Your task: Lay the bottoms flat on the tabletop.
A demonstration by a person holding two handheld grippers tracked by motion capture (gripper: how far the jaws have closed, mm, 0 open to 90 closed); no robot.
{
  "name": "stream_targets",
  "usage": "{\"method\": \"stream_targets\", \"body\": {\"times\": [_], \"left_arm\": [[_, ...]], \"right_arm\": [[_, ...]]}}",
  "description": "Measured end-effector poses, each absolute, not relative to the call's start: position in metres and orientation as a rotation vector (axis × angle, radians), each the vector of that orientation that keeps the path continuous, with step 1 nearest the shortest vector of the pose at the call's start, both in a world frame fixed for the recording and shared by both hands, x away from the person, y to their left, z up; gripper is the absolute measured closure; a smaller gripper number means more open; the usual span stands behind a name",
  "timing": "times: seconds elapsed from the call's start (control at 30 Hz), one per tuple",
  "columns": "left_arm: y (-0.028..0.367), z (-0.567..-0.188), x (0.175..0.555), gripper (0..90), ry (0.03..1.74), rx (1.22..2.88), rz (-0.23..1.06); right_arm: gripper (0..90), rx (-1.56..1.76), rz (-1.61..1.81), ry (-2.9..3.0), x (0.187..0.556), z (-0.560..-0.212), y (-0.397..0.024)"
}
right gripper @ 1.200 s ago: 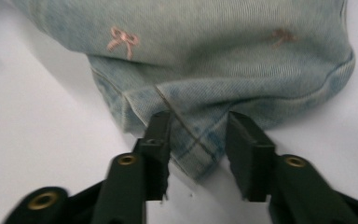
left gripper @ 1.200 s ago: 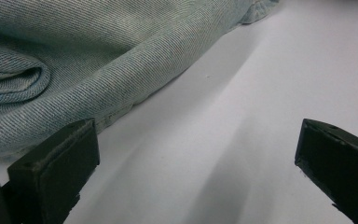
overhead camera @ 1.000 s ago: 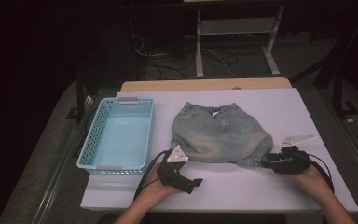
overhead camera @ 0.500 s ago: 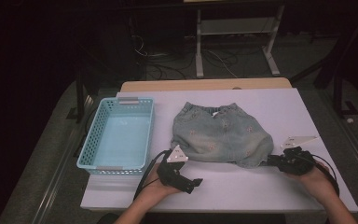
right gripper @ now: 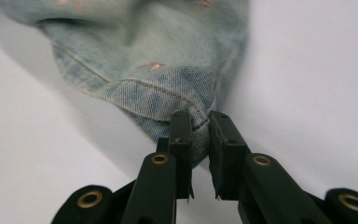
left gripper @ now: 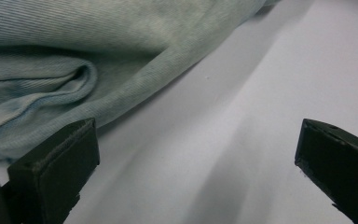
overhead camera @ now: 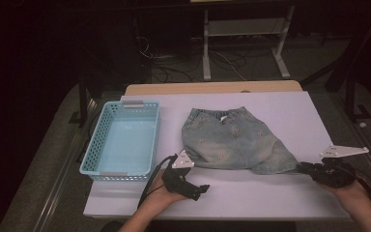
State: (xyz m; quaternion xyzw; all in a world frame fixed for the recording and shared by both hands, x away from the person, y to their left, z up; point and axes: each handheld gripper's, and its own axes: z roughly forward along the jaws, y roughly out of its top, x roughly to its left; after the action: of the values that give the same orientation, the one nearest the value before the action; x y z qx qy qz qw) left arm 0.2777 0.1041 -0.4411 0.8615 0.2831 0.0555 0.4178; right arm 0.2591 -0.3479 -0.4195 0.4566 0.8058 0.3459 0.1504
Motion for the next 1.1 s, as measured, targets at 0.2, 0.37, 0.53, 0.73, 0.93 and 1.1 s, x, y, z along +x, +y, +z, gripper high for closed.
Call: {"method": "stream_targets", "body": {"times": [0.2,0.37,0.53,0.73,0.93,1.1], "left_arm": [[0.104,-0.441,0.278,0.0,0.705,2.163,0.139],[0.104,-0.441,0.278,0.0,0.702,2.166,0.139],[0.103,-0.442,0.278,0.0,0.703,2.168,0.137],[0.103,-0.442,0.278,0.0,0.702,2.167,0.138],[0.102,-0.44,0.279,0.2,0.704,2.158,0.139],[0.101,-0.436,0.28,4.2,0.714,2.144,0.131]], "right_arm": [[79.0,1.401,0.976,2.309,0.269,-0.432,-0.365],[76.5,1.457,0.969,2.336,0.276,-0.444,-0.369],[58.4,1.461,1.031,2.317,0.275,-0.441,-0.371],[44.4,1.421,1.161,2.211,0.268,-0.425,-0.369],[41.3,1.364,1.223,2.196,0.267,-0.419,-0.359],[40.6,1.317,1.247,2.227,0.267,-0.418,-0.346]]}}
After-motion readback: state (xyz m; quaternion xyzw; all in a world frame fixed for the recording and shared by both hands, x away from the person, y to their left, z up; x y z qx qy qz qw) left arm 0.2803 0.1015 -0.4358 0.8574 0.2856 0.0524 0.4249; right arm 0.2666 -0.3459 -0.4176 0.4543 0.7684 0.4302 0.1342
